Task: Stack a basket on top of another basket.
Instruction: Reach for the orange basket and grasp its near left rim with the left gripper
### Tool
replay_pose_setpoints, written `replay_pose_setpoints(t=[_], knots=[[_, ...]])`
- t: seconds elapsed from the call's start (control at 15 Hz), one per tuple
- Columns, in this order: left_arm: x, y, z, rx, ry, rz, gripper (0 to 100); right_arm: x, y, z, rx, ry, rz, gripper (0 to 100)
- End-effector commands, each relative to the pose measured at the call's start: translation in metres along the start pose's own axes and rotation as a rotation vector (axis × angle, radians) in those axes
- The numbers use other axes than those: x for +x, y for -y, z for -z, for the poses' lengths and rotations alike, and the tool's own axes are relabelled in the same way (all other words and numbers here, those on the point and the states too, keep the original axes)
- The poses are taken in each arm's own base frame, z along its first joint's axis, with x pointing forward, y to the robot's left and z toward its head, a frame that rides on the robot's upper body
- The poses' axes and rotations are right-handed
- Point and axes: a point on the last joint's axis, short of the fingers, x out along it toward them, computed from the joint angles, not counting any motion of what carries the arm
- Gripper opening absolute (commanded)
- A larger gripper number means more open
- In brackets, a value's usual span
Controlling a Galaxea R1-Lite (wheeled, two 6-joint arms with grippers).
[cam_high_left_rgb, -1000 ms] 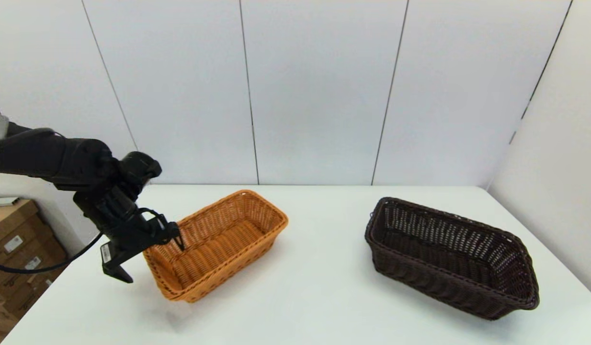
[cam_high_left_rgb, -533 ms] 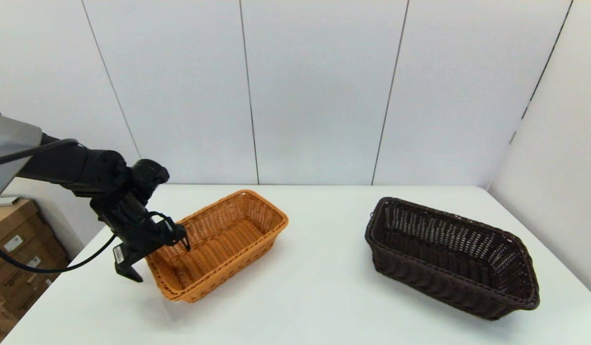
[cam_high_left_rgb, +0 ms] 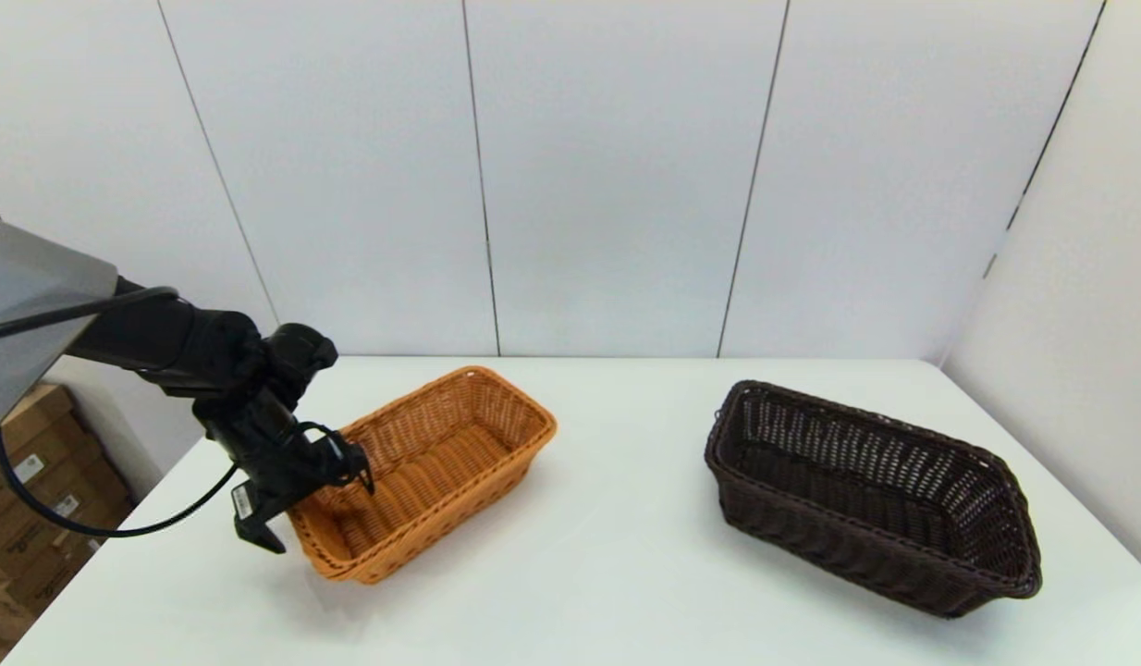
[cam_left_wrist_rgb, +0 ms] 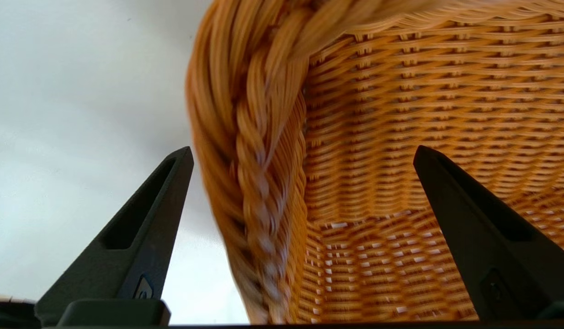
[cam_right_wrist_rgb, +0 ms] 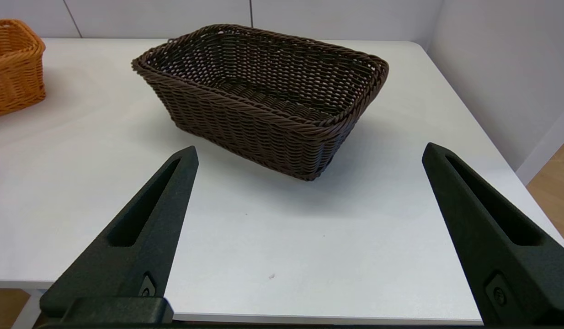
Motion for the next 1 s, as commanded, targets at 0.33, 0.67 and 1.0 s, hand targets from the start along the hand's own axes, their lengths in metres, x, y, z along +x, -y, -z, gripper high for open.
replay_pose_setpoints(t=[0.33, 0.67, 1.0], knots=[[0.0140, 0.0044, 0.0127, 0.004, 0.002, 0.007, 100, 0.0000, 0.0000, 0.0000, 0.000, 0.000, 0.000, 100], [0.0149, 0.0061, 0.0137, 0.008, 0.010, 0.008, 0, 0.0000, 0.0000, 0.0000, 0.000, 0.000, 0.000, 100], [0.0111, 0.0064, 0.0131, 0.003, 0.021, 0.020, 0, 0.0000, 0.0000, 0.0000, 0.000, 0.000, 0.000, 100]])
